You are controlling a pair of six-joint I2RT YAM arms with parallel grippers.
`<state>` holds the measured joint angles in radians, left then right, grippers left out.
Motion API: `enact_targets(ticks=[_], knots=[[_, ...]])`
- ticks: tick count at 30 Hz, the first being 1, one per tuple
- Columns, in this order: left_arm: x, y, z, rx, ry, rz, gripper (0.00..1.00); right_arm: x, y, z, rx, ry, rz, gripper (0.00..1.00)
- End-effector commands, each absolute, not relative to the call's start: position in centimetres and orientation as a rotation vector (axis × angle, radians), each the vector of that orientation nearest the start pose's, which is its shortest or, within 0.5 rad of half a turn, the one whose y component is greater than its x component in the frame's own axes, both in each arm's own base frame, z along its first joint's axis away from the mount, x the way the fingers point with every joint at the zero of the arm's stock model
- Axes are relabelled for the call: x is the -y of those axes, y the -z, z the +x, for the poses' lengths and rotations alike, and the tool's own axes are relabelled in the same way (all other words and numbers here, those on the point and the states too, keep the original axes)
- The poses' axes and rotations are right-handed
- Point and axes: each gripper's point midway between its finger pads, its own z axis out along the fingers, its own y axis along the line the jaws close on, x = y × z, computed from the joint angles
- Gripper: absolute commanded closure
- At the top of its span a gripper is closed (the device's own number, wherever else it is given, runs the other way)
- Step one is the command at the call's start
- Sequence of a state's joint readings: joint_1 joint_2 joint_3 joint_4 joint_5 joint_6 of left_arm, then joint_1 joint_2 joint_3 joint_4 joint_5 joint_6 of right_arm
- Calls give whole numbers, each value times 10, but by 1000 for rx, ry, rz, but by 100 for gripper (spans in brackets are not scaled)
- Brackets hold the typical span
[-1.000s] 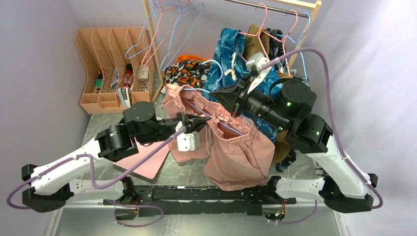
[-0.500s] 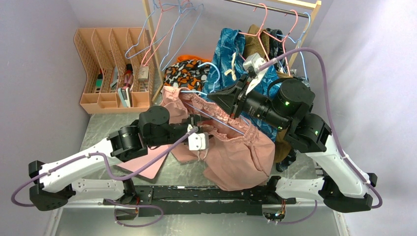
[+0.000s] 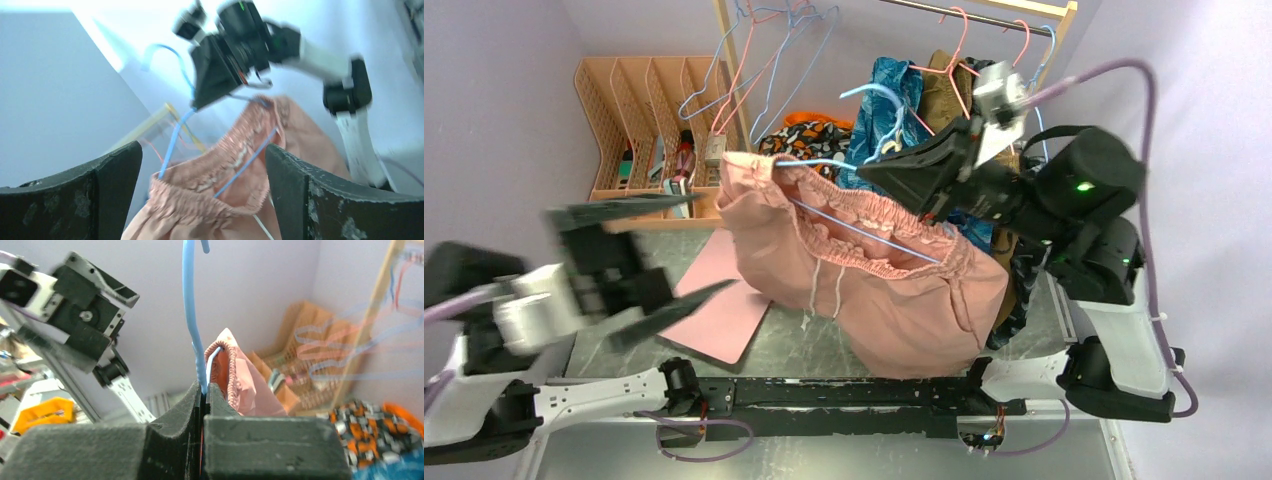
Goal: Place the shorts on the hanger
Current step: Adjust the shorts on the hanger, then place the hanger at the clothesline.
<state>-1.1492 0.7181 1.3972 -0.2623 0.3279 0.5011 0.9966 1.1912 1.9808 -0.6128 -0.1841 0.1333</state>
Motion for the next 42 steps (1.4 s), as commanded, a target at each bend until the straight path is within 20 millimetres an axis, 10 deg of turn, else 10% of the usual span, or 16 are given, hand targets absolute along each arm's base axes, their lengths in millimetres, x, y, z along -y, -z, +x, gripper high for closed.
enact_targets(ticks=[1, 9, 28, 42], knots=[[156, -622, 17, -381, 803, 935, 4, -253, -645, 93, -1048, -1180, -784, 100], [122, -648, 13, -335, 758, 821, 2, -274, -594, 128, -1228, -1065, -788, 100], [266, -535, 104, -735, 570, 1217, 7, -277, -538, 137, -1391, -985, -852, 100], [299, -494, 160, -889, 352, 1242, 29, -277, -521, 136, -1417, -978, -874, 100]])
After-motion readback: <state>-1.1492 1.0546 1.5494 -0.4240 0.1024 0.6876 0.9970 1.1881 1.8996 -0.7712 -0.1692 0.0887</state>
